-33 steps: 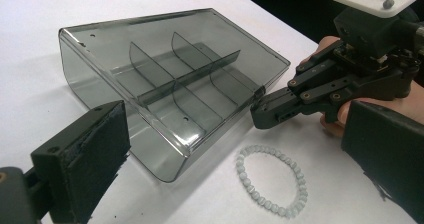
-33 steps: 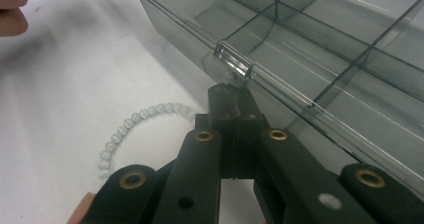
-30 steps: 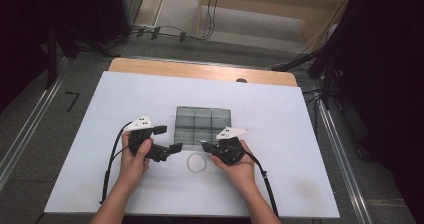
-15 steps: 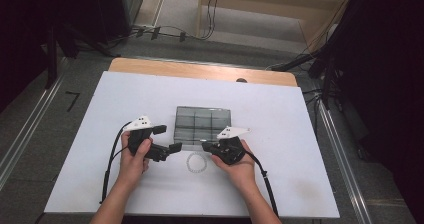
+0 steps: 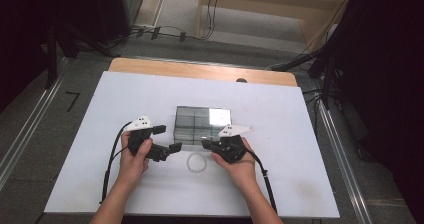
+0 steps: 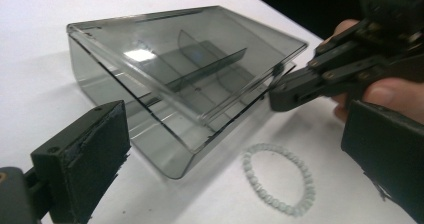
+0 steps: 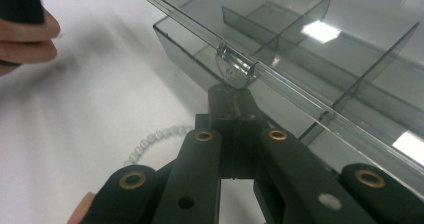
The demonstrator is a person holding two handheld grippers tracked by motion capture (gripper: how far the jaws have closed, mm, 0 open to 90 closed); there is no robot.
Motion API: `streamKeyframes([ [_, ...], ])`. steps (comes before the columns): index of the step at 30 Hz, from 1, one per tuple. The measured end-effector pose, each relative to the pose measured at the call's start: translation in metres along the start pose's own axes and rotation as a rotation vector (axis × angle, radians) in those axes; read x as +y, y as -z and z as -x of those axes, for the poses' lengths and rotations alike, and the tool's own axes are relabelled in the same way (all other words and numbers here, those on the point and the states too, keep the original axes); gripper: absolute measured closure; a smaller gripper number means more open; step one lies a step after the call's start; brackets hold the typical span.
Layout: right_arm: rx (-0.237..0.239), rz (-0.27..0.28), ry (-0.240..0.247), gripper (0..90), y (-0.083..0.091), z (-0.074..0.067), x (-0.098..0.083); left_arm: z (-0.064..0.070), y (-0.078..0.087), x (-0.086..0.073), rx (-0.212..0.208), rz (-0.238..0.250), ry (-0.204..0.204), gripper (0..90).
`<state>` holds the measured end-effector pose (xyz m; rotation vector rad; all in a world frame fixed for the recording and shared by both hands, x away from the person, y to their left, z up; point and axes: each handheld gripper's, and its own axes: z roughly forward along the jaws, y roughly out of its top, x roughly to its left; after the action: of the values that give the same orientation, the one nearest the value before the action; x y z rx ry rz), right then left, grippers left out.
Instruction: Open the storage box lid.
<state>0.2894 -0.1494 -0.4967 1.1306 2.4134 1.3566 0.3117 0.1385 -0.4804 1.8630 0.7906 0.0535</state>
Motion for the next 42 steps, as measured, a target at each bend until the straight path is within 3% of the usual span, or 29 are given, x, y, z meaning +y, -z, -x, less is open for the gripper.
streamKeyframes([
  [5, -0.004, 0.01, 0.007, 88.1, 0.003, 0.0, 0.006, 0.0, 0.0, 0.0, 0.012, 0.002, 0.007, 0.2],
  [10, -0.014, 0.019, 0.016, 88.1, 0.006, 0.001, 0.014, 0.0, 0.0, 0.001, 0.048, -0.008, 0.016, 8.7],
  [14, -0.015, 0.025, 0.02, 88.1, 0.007, 0.002, 0.02, -0.001, -0.001, 0.0, 0.104, -0.017, 0.014, 22.3],
  [20, -0.017, 0.034, 0.026, 88.1, 0.01, 0.004, 0.029, -0.002, 0.001, 0.0, 0.109, -0.012, 0.02, 42.7],
  [24, -0.01, 0.049, 0.016, 88.1, 0.014, 0.006, 0.035, -0.004, -0.002, 0.001, 0.143, -0.004, 0.05, 58.2],
  [27, -0.012, 0.056, 0.014, 88.1, 0.015, 0.009, 0.038, -0.003, -0.004, 0.001, 0.146, -0.001, 0.046, 72.4],
  [32, -0.012, 0.05, 0.003, 88.1, 0.017, 0.013, 0.042, -0.003, -0.01, 0.006, 0.149, 0.006, 0.039, 87.4],
  [42, -0.001, 0.058, -0.005, 88.1, 0.015, 0.019, 0.049, -0.001, -0.025, 0.029, 0.164, 0.042, 0.019, 89.5],
])
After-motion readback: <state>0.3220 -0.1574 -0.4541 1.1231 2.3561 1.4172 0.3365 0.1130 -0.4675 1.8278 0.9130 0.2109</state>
